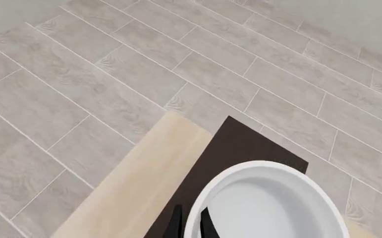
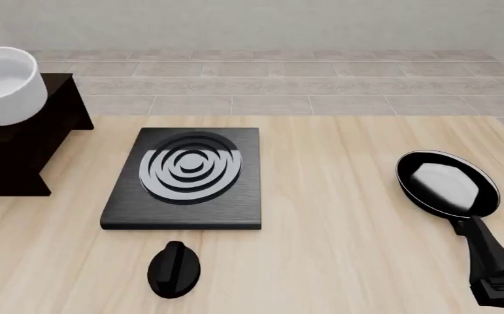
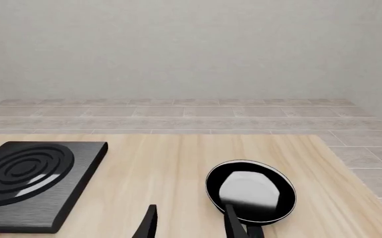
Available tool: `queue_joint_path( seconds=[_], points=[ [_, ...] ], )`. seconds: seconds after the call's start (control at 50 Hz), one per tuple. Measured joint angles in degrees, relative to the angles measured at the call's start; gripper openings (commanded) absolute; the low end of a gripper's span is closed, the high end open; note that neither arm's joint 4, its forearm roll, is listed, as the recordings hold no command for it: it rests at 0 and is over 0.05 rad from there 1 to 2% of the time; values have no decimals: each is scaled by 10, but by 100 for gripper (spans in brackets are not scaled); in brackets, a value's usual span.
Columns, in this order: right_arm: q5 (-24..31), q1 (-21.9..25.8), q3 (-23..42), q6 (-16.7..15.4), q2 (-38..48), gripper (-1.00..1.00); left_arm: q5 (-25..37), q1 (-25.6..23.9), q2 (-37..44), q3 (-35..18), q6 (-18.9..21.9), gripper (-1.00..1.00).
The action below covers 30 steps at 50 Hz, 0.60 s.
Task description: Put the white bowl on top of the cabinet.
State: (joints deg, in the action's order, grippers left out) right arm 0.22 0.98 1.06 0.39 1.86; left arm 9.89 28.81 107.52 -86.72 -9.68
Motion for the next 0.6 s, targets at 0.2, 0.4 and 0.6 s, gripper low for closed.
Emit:
queue_joint_path(
  seconds=[0.2, 0.4, 0.6],
  points=[
    [0, 0, 0, 0, 0, 100, -2, -1, 3, 1, 7, 100],
    [0, 0, 0, 0, 0, 100, 6, -3, 2, -7, 14, 100],
    [0, 0, 0, 0, 0, 100, 13, -4, -7, -12, 18, 100]
  ],
)
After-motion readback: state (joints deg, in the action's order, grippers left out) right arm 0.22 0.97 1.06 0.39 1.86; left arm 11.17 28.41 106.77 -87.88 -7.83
